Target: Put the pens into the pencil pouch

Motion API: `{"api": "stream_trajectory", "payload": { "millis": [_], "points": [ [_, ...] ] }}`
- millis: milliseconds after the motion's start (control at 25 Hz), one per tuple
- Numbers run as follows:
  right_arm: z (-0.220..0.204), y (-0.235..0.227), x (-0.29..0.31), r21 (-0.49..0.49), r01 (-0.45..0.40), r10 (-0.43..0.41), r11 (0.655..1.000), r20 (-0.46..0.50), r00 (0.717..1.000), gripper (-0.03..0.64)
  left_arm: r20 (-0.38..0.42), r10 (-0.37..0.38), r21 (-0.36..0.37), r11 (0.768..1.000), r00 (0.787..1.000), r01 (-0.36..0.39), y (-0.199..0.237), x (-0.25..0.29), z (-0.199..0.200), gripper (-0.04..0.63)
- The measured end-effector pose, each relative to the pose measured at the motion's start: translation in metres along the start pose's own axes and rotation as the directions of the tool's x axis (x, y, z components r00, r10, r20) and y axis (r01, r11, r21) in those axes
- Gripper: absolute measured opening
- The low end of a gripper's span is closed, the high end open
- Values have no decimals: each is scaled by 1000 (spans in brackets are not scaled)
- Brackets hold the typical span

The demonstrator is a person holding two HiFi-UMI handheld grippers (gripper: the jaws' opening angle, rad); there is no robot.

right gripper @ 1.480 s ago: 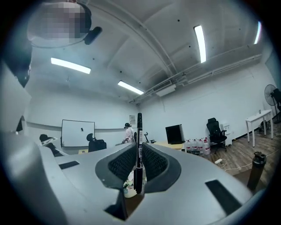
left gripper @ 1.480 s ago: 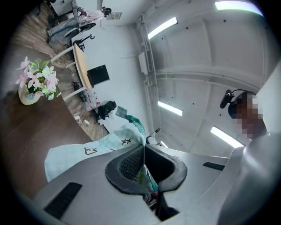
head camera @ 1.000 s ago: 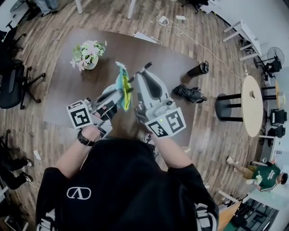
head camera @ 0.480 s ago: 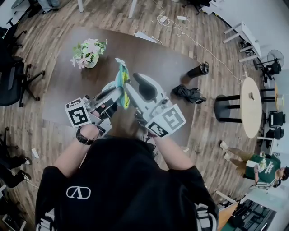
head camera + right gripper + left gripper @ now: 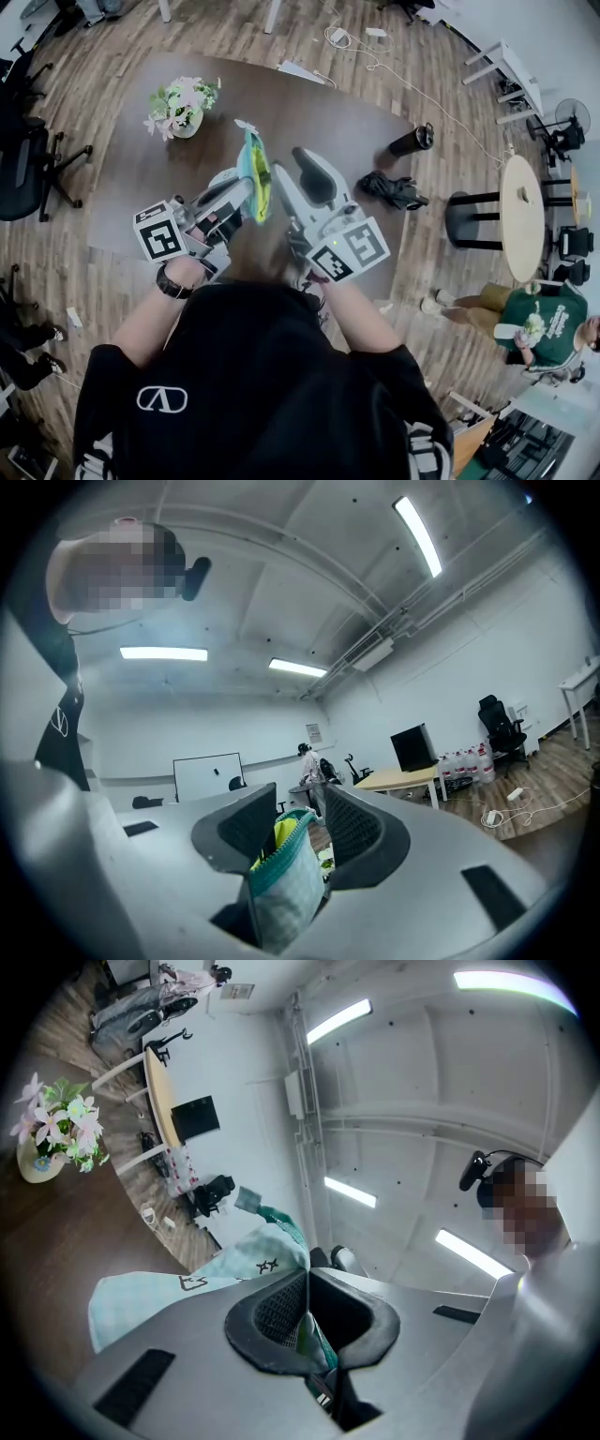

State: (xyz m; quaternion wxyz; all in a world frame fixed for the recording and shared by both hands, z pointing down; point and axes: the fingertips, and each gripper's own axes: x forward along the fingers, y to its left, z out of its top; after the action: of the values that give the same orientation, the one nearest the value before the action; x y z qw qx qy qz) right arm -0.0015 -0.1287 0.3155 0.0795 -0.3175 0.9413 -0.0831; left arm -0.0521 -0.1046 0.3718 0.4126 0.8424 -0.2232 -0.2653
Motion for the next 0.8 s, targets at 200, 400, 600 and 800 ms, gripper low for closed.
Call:
{"api": "stream_trajectory", "payload": {
  "millis": [200,400,600,800],
  "points": [
    [-12,1,2,-50,21,-23,999,-35,999,149,-8,1,1,1000,1000,-1,0,1,-1,11],
    [-26,-2,1,-60,45,-48,997,-59,997,149,-18,10,2,1000,1000,-10,3,0,-3,12],
    [-24,-8,-7,-58,71,-74,996,-57,996,149,-23,58,11,998,998,-58,18,-5,-8,11],
    [-21,-18,-20,-58,115,-118,992,-52,992,149,-31,148,73,987,988,-146,48,-14,-15,11]
  ]
}}
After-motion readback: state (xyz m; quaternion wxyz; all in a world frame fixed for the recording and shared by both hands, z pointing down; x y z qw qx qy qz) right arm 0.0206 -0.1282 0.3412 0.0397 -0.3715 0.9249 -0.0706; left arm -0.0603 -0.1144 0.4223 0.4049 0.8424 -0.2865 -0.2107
